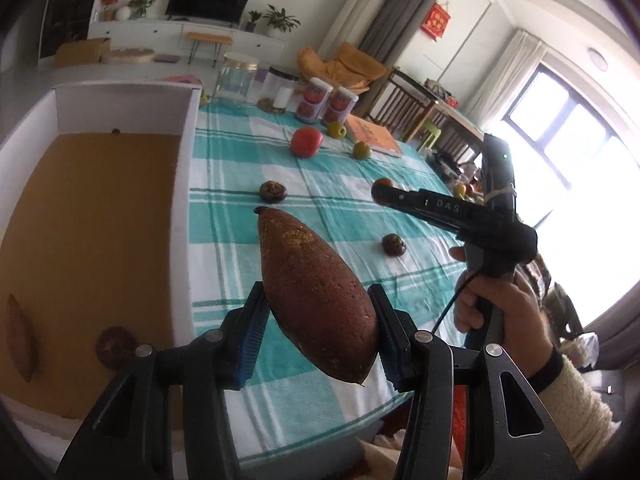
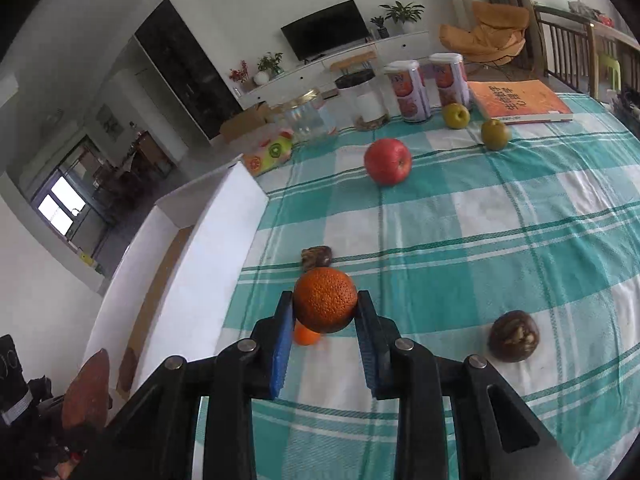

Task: Organize fruits
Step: 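Carry both fruits into the box and open both tools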

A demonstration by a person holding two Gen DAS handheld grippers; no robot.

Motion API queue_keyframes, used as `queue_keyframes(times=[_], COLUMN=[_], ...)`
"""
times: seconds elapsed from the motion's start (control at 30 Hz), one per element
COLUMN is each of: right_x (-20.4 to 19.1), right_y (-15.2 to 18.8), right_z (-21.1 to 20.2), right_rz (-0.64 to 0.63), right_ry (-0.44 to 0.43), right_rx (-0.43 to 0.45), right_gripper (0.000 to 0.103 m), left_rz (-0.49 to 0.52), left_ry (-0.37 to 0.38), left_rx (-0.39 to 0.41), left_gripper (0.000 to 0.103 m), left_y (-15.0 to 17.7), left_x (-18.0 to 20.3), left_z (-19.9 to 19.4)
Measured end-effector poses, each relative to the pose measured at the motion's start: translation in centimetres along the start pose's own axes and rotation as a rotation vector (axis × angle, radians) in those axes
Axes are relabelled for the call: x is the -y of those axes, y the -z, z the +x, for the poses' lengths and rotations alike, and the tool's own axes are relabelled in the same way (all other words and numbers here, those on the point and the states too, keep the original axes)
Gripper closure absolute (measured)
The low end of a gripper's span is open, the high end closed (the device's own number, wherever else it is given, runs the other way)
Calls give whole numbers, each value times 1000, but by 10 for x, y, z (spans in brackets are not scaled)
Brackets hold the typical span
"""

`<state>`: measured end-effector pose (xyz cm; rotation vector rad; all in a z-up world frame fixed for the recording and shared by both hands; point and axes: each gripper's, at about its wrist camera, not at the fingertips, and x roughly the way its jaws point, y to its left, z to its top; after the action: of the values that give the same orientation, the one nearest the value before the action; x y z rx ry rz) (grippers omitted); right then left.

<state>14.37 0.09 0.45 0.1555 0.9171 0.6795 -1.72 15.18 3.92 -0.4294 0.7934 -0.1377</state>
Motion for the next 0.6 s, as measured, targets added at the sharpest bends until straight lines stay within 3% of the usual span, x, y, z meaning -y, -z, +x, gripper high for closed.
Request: queue_keyframes(times=[0.2, 0.3, 0.47, 0.5, 0.57, 0.6], right_x=[-168, -223, -259, -258, -250, -244], right_y=[51, 74, 96, 97, 96, 95], right_z=[38, 63, 99, 102, 101, 96], right_rz=[-187, -283, -376, -373, -357, -350], right_ry=[-285, -328, -296, -287, -279, -271], right_rx=[-124, -195, -259, -261, -246, -226], right_gripper=[73, 72, 71, 66, 53, 51], left_rz=[-107, -174, -251, -259, -256, -245], left_ry=[-276, -421, -555, -570, -583, -582], left_rx=[50, 42, 2, -4, 12, 24], left_gripper=[51, 51, 51, 51, 45, 33], left_y=[-2, 10, 30, 31, 32, 30], left_x=[-90, -134, -172, -173, -172, -167], left_z=[-36, -42, -42, -40, -41, -41])
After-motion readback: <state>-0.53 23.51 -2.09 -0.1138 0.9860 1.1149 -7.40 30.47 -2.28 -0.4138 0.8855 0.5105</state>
